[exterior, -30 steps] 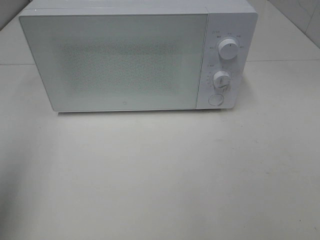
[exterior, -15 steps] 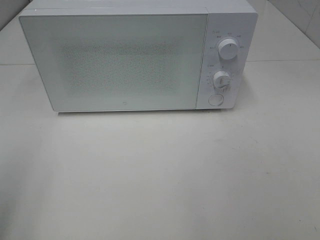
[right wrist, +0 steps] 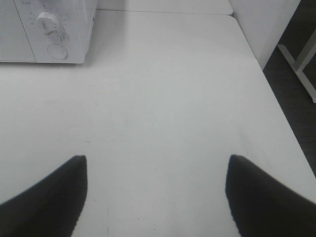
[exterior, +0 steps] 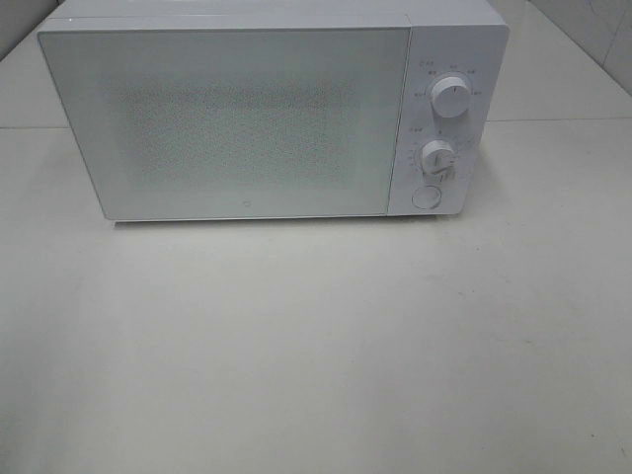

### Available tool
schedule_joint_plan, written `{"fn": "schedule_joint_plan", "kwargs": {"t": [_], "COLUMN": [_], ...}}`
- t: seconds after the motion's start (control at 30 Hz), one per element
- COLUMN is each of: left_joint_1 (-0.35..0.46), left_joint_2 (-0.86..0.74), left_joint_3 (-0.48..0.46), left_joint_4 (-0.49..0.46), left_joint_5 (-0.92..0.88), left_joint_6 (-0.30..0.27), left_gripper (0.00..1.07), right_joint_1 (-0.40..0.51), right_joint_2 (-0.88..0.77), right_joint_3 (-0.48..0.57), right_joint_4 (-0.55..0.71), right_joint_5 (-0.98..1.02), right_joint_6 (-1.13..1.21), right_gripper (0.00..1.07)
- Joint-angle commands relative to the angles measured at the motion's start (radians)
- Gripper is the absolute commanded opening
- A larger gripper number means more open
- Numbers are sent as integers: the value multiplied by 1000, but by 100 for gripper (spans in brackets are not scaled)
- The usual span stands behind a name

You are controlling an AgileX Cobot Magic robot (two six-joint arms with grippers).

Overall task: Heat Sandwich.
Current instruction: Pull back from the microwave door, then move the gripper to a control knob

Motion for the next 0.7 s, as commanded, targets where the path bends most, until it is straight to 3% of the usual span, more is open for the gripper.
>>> {"fn": "schedule_joint_plan", "kwargs": {"t": [0.03,0.43,0.7], "left_joint_1": [-6,-6,-5], "left_joint_2": [-51,-246,-242], "left_joint_3": [5,5,5], "left_joint_4": [1,-2,-2], "left_joint_5": [-13,-13,-13], "left_joint_6": [-1,0,-1], "left_gripper": [101,101,101], "right_joint_1": [-7,-7,-7], "right_joint_2": [-26,-26,-26], "right_joint_3": [2,2,2], "right_joint_4": [2,2,2], "right_joint_5": [-8,-8,-8], "right_joint_6": [-7,-7,-7], "right_gripper": [75,75,75]}}
